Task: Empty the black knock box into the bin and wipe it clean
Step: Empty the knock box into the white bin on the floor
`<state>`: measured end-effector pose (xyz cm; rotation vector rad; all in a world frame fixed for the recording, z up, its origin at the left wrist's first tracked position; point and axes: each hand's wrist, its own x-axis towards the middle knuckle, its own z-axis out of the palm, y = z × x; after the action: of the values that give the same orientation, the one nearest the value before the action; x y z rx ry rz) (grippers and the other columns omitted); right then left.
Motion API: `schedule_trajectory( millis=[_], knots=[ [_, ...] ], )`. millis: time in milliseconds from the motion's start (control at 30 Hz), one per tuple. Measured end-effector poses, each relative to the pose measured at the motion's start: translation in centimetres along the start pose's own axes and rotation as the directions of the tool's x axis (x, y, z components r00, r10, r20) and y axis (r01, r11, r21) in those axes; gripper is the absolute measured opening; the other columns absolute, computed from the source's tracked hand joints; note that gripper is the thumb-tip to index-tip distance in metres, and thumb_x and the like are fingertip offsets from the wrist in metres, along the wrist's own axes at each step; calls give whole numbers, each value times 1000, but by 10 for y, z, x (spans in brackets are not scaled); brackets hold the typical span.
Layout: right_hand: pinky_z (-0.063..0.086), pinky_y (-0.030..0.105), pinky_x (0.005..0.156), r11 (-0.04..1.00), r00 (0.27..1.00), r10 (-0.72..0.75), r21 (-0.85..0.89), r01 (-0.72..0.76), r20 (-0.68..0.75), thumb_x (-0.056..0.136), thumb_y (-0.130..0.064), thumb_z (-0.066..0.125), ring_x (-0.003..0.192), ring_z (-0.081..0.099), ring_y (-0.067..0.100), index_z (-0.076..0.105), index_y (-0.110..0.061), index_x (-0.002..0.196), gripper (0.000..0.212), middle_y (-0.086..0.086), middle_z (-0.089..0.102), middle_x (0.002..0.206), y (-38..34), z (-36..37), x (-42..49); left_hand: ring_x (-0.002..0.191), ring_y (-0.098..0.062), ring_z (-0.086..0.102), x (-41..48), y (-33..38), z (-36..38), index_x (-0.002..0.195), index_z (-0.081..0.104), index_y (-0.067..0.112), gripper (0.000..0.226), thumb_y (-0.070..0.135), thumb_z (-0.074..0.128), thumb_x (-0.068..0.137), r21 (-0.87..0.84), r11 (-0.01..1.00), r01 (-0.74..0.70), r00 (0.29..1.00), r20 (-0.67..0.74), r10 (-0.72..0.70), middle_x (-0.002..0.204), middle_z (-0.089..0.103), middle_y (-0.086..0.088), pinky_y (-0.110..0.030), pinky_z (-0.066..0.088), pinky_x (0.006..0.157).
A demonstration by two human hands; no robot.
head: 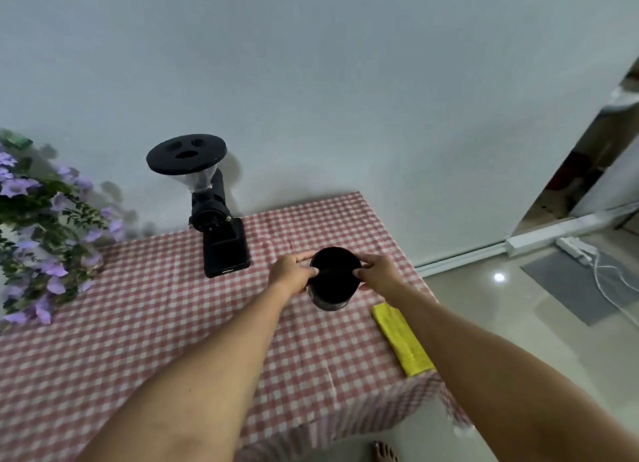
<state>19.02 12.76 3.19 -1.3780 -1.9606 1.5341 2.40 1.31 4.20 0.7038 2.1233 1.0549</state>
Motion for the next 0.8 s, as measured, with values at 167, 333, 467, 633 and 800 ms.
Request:
schedule_trajectory(
  millis=[167, 333, 467, 633, 800],
  knots=[
    [50, 20, 55, 996, 992, -11, 85, 22, -126, 90, 10, 53, 59, 53, 10, 65, -11, 125, 42, 5, 61, 77, 13, -28, -44, 70, -20, 66, -16, 14, 25, 134, 67, 26, 47, 10, 73, 90, 16, 993, -115, 986, 123, 112, 84, 74, -5, -38, 64, 71],
    [48, 15, 45, 993, 971, 35, 120, -6, -239, 88, 13, 53, 56, 49, 14, 64, -4, 125, 42, 9, 57, 74, 32, -61, -81, 64, -23, 60, -32, 29, 64, 132, 69, 23, 48, 5, 71, 87, -9, 985, -170, 956, 241, 167, 72, 70, -8, -40, 59, 66],
    [50, 19, 45, 991, 946, 133, 68, -118, -297, 87, 4, 60, 52, 51, 16, 71, 0, 109, 25, 14, 57, 77, 47, -96, -97, 53, -22, 56, -41, 42, 98, 127, 71, 20, 47, 0, 69, 85, -37, 988, -149, 935, 320, 153, 67, 63, -6, -36, 54, 53],
    [50, 25, 50, 985, 942, 169, 30, -168, -288, 87, 2, 61, 49, 50, 18, 73, -3, 90, 13, 10, 52, 64, 64, -140, -100, 48, -19, 49, -46, 58, 144, 126, 71, 19, 47, -6, 64, 86, -74, 991, -108, 915, 383, 128, 65, 59, -7, -30, 45, 53],
    [51, 35, 67, 983, 921, 180, 39, -178, -346, 85, 3, 59, 58, 51, 22, 75, 3, 92, 17, 13, 54, 67, 90, -189, -81, 37, -13, 45, -34, 80, 196, 130, 68, 16, 47, -5, 64, 88, -82, 994, -73, 901, 422, 101, 43, 54, 7, -21, 36, 40]
  ],
)
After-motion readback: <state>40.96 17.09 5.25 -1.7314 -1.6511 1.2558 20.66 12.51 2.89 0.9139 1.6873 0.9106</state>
